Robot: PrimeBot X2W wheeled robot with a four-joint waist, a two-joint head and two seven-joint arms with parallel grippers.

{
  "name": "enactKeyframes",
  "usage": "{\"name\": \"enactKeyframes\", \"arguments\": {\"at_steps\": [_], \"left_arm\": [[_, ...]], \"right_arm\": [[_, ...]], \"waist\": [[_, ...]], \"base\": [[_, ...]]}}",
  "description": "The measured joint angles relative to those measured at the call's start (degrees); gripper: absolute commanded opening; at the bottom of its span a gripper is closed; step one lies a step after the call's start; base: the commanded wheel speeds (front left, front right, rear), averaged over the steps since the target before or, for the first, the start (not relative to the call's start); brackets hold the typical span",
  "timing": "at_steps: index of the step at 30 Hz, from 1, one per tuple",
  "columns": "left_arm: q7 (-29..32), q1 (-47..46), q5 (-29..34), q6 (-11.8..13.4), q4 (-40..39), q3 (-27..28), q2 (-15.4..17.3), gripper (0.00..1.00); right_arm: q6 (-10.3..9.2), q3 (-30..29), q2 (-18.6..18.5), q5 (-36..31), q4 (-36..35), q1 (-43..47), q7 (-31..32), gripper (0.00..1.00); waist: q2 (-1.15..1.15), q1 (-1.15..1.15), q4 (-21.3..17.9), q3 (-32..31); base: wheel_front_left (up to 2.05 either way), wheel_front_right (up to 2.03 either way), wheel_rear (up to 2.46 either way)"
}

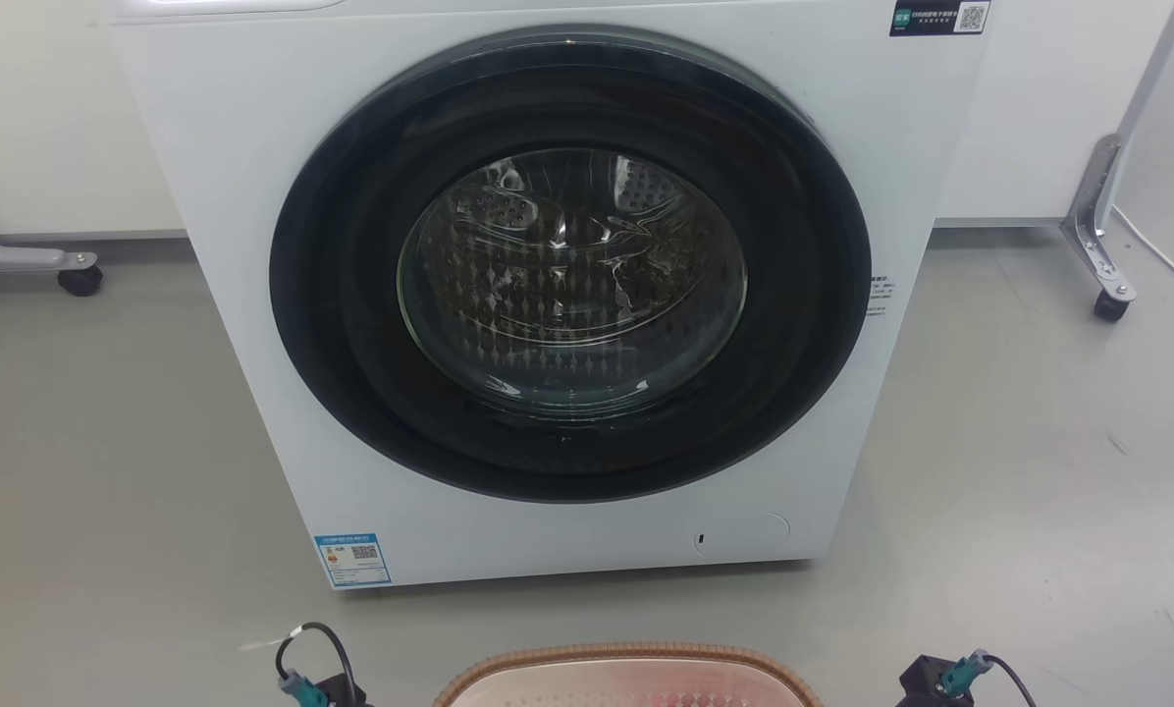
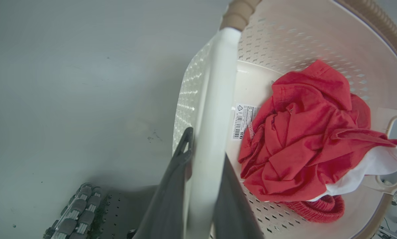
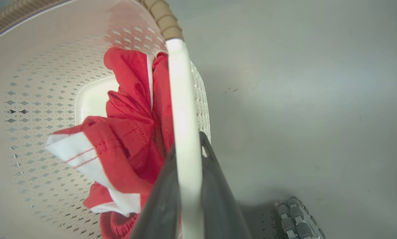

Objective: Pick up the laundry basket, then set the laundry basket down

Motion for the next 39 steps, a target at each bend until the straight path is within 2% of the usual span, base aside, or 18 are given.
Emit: {"name": "enactKeyframes", "arguments": {"at_steps": [33,39], "left_arm": [[0.4,0.9,-2.6,1.0,-1.0,-2.7,0.2,0.0],[0.1,0.9,-2.6,1.0,-1.7,-3.5,0.2,0.0]], "right_arm": [[-0.01,1.5,-0.6,2.0,-0.8,0.3,0.0,0.0],[-0.01,1.8,-1.0,2.0,-1.3,0.3,-1.6,0.0]], "waist": [[0.0,0.0,-0.1,0.1],[0.0,0.0,0.0,0.8]], "base": [[0.0,0.0,0.0],[0.0,0.0,0.0]]}}
